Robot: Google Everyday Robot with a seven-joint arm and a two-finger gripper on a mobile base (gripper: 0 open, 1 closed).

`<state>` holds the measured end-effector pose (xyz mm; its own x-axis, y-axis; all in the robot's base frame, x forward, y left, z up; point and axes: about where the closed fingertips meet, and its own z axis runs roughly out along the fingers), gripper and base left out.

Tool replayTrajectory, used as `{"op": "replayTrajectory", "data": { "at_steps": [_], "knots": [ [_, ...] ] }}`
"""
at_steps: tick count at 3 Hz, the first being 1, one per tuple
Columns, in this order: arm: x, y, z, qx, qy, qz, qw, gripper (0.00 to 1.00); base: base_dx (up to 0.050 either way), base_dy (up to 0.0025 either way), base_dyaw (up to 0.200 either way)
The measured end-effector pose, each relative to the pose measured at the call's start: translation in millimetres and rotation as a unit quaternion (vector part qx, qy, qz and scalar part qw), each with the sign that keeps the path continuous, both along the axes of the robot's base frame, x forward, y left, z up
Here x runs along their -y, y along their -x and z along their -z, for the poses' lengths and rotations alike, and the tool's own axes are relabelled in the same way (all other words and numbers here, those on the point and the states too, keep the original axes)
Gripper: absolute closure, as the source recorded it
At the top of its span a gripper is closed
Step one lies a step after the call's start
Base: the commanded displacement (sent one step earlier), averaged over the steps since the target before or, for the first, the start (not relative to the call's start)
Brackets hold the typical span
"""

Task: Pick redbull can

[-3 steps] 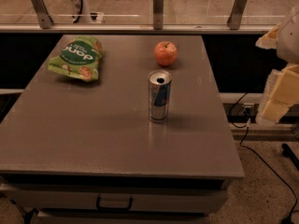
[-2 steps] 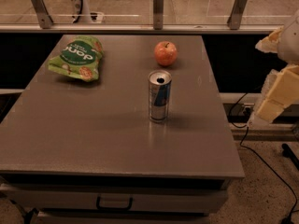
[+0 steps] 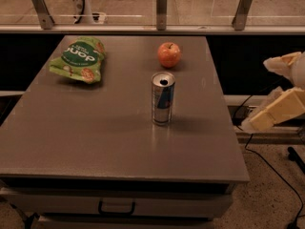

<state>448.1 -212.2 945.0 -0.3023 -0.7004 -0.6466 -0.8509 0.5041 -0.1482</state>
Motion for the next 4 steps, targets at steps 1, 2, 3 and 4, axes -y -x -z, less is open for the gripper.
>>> {"op": "replayTrajectory", "data": {
  "at_steps": [1, 2, 3, 4],
  "knots": [
    [-35.8, -3.2, -1.1, 0.035, -0.083, -0.016, 0.9958, 0.00, 0.000, 0.00000, 0.000],
    [-81.0, -2.3, -13.2, 0.061, -0.145, -0.049, 0.9863, 0.00, 0.000, 0.00000, 0.000],
    [-89.3, -0.8, -20.9, 0.065, -0.155, -0.055, 0.9842, 0.00, 0.000, 0.00000, 0.000],
    [-91.1, -0.1, -22.9, 0.069, -0.154, -0.053, 0.9842, 0.00, 0.000, 0.00000, 0.000]
  ]
}}
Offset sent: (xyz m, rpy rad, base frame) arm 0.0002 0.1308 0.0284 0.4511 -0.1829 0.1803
